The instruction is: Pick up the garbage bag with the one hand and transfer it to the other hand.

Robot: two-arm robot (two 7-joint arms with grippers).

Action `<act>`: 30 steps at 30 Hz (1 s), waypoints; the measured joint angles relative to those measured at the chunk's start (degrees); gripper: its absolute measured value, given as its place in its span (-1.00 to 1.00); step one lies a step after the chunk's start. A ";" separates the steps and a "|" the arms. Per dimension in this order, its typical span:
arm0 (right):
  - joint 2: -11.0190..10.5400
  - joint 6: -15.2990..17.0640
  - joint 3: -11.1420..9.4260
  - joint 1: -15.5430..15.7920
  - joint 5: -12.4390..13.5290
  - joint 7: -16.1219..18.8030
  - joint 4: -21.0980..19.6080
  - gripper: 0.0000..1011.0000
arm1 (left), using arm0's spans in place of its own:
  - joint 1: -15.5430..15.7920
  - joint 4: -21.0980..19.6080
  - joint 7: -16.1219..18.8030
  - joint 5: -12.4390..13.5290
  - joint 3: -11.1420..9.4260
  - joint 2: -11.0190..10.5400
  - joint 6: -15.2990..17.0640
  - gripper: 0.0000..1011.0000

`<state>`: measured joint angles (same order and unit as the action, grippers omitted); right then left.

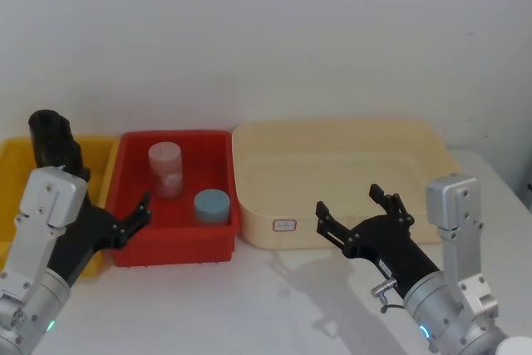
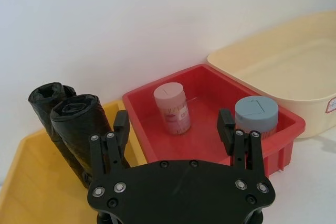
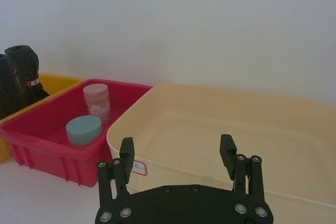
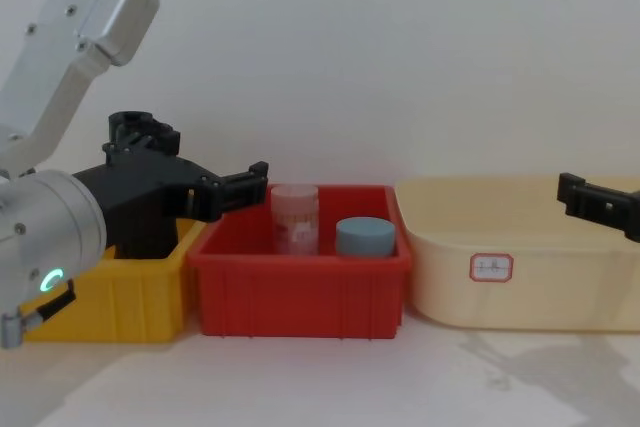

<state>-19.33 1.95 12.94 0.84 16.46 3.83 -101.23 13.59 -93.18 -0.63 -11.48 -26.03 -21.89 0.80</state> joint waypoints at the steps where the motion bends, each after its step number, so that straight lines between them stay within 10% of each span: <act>1: 0.00 0.00 0.00 0.00 0.00 0.00 0.00 0.98 | 0.00 0.00 0.00 0.00 0.00 0.00 0.00 0.98; 30: 0.00 0.00 0.00 0.00 0.00 0.00 0.00 0.98 | -0.99 -0.84 -0.26 -1.35 1.54 -0.66 1.73 0.98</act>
<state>-19.33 1.95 12.94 0.84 16.46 3.83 -101.23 12.60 -94.01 -0.89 -12.84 -24.48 -22.55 2.53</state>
